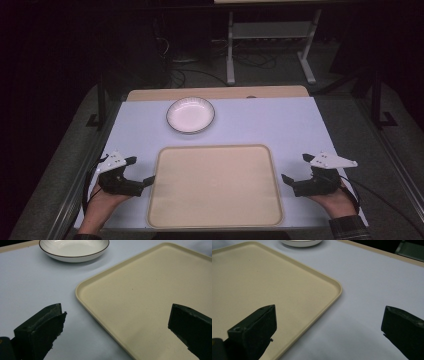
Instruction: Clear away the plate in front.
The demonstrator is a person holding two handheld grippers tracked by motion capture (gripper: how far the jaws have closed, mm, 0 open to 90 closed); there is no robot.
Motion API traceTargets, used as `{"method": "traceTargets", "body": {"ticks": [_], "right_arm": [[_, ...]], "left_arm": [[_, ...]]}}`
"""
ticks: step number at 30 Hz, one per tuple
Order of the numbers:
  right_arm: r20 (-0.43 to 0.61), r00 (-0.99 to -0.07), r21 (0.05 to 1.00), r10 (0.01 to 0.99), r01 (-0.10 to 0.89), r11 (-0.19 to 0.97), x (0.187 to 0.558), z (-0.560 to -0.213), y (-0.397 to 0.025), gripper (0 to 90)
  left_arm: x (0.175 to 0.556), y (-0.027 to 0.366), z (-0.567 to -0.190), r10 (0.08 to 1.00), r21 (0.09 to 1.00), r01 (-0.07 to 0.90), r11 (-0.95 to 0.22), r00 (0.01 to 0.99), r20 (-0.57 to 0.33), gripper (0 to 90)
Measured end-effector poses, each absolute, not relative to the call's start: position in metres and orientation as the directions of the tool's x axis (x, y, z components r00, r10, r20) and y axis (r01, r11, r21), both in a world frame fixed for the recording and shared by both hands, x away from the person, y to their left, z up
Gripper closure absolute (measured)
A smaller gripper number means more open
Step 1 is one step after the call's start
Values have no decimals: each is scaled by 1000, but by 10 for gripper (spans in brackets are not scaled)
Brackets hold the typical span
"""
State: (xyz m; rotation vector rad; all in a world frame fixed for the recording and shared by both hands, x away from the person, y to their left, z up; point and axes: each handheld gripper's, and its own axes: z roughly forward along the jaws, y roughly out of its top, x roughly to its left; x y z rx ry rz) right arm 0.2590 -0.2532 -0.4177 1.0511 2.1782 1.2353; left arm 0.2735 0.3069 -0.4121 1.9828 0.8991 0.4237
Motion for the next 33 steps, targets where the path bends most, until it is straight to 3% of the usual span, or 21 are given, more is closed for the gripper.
{"method": "traceTargets", "body": {"ticks": [33], "right_arm": [[11,-633,868,774,391,307,260,-416,-249,0]], "left_arm": [[315,295,-403,737,836,443,-324,673,-71,0]]}}
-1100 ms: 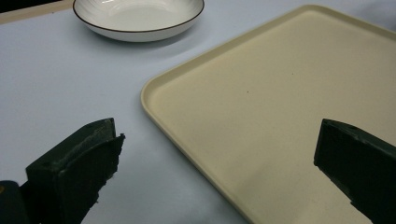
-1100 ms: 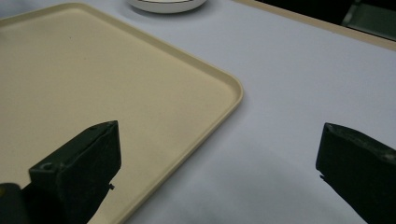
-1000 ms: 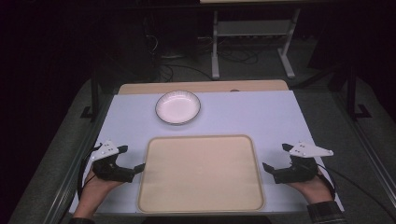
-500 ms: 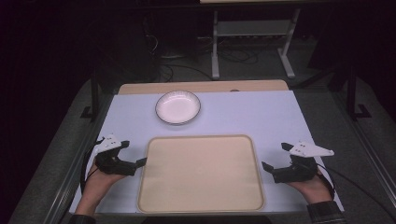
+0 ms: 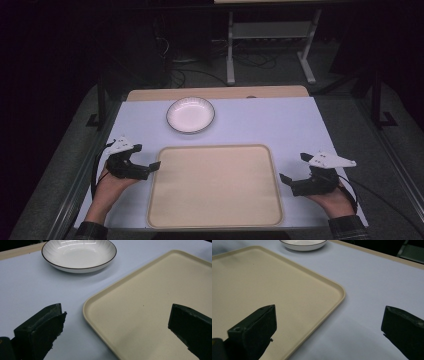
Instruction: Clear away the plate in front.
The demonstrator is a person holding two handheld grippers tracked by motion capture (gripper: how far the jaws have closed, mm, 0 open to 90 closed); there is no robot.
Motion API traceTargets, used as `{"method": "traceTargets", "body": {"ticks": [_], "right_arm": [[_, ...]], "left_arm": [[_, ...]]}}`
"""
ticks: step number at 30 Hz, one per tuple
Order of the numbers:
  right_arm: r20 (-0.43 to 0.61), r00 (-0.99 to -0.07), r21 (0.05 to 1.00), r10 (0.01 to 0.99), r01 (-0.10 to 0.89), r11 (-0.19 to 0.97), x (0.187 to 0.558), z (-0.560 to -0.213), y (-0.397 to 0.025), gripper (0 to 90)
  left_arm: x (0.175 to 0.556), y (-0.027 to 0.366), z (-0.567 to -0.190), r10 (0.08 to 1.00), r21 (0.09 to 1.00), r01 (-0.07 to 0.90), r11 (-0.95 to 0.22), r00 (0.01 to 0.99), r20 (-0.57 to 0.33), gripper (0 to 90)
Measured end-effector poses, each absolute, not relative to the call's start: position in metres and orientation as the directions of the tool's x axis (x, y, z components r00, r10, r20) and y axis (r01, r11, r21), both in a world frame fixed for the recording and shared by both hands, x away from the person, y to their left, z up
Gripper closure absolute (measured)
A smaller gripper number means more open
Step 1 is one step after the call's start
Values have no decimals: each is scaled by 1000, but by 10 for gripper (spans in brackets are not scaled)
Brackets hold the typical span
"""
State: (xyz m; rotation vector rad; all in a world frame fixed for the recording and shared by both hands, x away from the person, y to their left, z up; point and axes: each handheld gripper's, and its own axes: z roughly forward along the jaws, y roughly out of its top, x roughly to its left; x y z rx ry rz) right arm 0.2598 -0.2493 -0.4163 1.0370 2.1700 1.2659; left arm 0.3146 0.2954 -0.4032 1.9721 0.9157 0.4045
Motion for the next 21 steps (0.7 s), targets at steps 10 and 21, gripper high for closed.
{"method": "traceTargets", "body": {"ticks": [10,21], "right_arm": [[12,-635,869,772,389,306,260,-416,-249,0],[14,-637,870,771,388,305,260,-416,-249,0]], "left_arm": [[331,292,-396,742,850,434,-299,666,-79,0],[351,284,-392,742,856,423,-297,666,-72,0]]}}
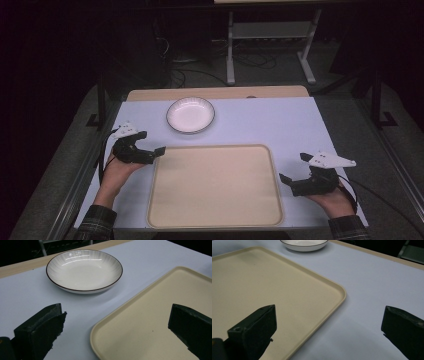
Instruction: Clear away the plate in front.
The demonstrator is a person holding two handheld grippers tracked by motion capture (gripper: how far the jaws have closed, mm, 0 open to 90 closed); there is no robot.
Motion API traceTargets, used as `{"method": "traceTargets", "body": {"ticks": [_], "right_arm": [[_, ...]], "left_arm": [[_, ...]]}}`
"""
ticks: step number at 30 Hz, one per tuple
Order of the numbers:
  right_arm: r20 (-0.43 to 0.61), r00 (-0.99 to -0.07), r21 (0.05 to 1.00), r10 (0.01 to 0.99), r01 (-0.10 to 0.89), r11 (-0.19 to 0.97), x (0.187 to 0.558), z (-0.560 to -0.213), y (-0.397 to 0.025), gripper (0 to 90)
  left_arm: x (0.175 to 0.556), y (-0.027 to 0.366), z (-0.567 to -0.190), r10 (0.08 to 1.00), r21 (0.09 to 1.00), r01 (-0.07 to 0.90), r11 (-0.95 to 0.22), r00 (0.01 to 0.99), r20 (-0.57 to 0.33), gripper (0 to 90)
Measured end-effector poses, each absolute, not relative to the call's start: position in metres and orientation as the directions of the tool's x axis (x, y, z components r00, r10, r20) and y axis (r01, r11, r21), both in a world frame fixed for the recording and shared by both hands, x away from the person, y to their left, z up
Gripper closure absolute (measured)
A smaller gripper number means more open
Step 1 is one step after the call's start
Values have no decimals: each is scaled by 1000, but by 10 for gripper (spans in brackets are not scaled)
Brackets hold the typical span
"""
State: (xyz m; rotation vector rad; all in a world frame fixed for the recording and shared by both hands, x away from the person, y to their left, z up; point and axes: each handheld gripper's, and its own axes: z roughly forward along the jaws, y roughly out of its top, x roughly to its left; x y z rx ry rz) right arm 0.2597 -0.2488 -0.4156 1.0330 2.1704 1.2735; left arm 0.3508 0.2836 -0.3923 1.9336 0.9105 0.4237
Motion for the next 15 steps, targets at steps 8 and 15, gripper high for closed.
{"method": "traceTargets", "body": {"ticks": [8,15], "right_arm": [[15,-639,871,769,387,305,259,-416,-249,0],[15,-640,870,768,386,305,260,-416,-249,0]], "left_arm": [[361,276,-390,758,867,412,-280,649,-64,0],[369,272,-389,759,863,430,-265,645,-88,0]]}}
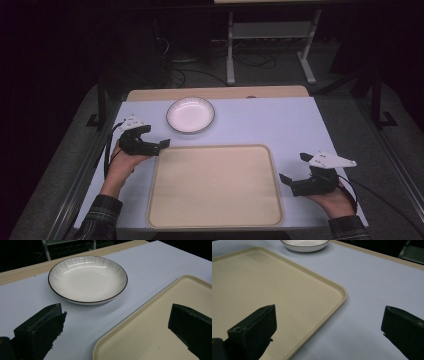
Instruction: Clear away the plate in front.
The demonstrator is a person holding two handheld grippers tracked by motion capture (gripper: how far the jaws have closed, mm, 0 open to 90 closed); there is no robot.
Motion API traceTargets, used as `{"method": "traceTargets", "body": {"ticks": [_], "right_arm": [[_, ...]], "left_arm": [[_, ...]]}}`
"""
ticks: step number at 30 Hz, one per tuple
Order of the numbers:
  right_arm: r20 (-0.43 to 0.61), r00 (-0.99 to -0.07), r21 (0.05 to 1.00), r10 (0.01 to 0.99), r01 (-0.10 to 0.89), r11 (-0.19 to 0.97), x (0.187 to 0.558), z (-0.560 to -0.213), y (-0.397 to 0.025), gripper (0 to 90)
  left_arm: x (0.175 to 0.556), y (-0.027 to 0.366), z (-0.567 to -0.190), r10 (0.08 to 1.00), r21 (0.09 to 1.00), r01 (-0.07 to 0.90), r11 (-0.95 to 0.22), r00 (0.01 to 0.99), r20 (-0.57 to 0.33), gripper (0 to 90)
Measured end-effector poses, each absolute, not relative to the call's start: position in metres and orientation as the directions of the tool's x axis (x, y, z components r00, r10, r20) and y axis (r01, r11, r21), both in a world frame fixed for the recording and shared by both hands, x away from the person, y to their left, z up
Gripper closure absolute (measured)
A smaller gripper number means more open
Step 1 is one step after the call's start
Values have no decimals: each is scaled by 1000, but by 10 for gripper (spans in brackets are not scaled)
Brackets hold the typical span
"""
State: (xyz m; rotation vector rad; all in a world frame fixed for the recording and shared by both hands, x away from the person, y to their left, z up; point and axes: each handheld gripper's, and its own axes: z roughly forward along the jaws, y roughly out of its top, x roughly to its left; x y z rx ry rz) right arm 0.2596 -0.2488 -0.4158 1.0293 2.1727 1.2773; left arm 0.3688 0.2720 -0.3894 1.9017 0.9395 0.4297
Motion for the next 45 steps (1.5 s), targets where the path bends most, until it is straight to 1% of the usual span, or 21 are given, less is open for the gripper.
{"method": "traceTargets", "body": {"ticks": [6,13,22,24,29,35,38,40,42,43,45], "right_arm": [[14,-640,872,768,384,304,259,-416,-249,0],[15,-642,872,767,384,304,260,-416,-249,0],[14,-645,868,764,387,311,260,-417,-249,0],[16,-646,866,763,390,312,260,-417,-248,0],[17,-644,868,765,390,309,259,-417,-248,0],[17,-645,869,764,387,307,260,-416,-248,0],[18,-644,870,764,388,306,260,-416,-248,0],[20,-645,871,764,387,304,260,-416,-249,0],[21,-645,872,764,386,302,260,-416,-249,0],[22,-646,871,763,387,302,260,-416,-249,0],[23,-647,870,762,389,303,260,-416,-249,0]], "left_arm": [[379,270,-389,768,859,440,-261,634,-91,0],[398,267,-390,783,853,471,-225,608,-129,0],[417,262,-393,803,837,500,-224,581,-132,0],[425,262,-395,813,833,516,-202,563,-152,0],[437,260,-399,831,820,541,-189,533,-160,0],[451,260,-407,849,796,587,-143,487,-206,0],[456,260,-410,855,787,602,-138,473,-212,0],[462,259,-413,861,775,622,-113,451,-237,5],[464,259,-414,862,769,631,-104,442,-246,68],[468,257,-418,867,746,657,-109,429,-252,96],[471,255,-420,878,734,671,-106,410,-248,123]]}}
